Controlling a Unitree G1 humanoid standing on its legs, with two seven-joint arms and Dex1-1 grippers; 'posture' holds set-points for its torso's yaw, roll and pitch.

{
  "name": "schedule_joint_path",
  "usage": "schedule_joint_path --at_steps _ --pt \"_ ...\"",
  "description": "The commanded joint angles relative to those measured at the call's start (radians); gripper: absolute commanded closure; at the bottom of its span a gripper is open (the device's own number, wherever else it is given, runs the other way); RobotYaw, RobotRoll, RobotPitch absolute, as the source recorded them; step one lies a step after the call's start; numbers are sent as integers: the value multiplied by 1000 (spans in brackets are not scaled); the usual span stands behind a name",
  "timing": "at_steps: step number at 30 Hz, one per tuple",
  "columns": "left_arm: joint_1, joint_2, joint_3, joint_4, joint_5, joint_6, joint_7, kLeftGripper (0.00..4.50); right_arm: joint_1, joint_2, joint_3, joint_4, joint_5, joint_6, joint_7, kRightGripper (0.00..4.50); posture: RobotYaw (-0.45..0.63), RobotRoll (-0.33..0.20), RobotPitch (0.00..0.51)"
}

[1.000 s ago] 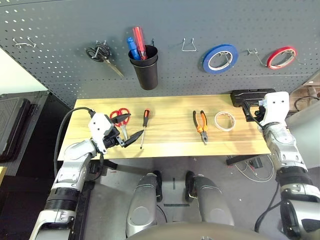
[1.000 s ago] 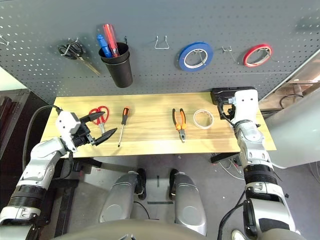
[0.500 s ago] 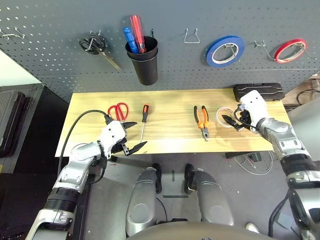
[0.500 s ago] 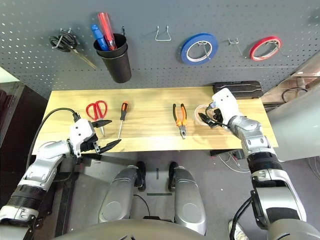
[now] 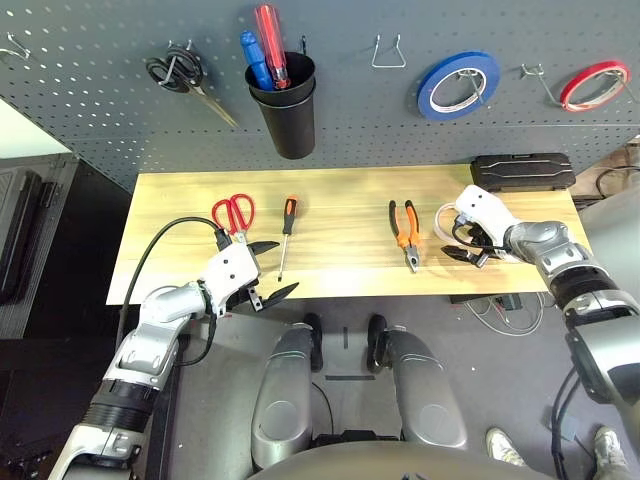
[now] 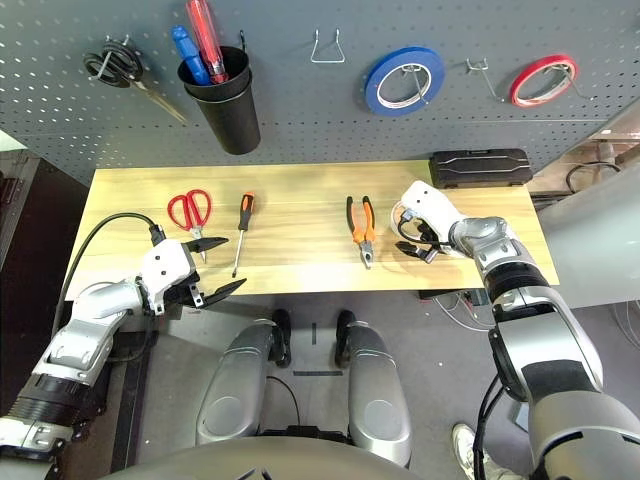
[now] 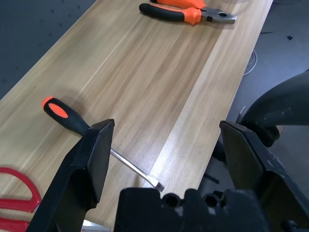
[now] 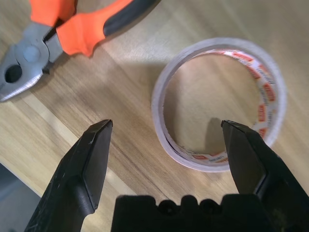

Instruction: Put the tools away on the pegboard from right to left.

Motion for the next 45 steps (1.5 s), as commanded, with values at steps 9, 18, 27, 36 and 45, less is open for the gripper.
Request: schedule_joint_path --at_steps 9,18,27,36,45 --pt "59 22 -15 -64 24 52 29 0 -17 30 29 125 -67 -10 -31 1772 150 0 363" --pt "43 -1 -16 -63 -14 39 23 0 10 -11 -10 84 -38 -45 -69 4459 138 0 341" --pt "19 -57 11 -120 -137 52 2 0 190 -62 -113 -164 37 -150 -154 4459 125 0 294" --pt "2 -128 40 -183 -277 42 -19 0 478 -67 -216 -525 43 -362 -376 4459 112 0 244" --pt "-23 -160 48 -220 -351 45 -24 0 573 -70 -247 -616 -30 -566 -609 4459 97 0 209"
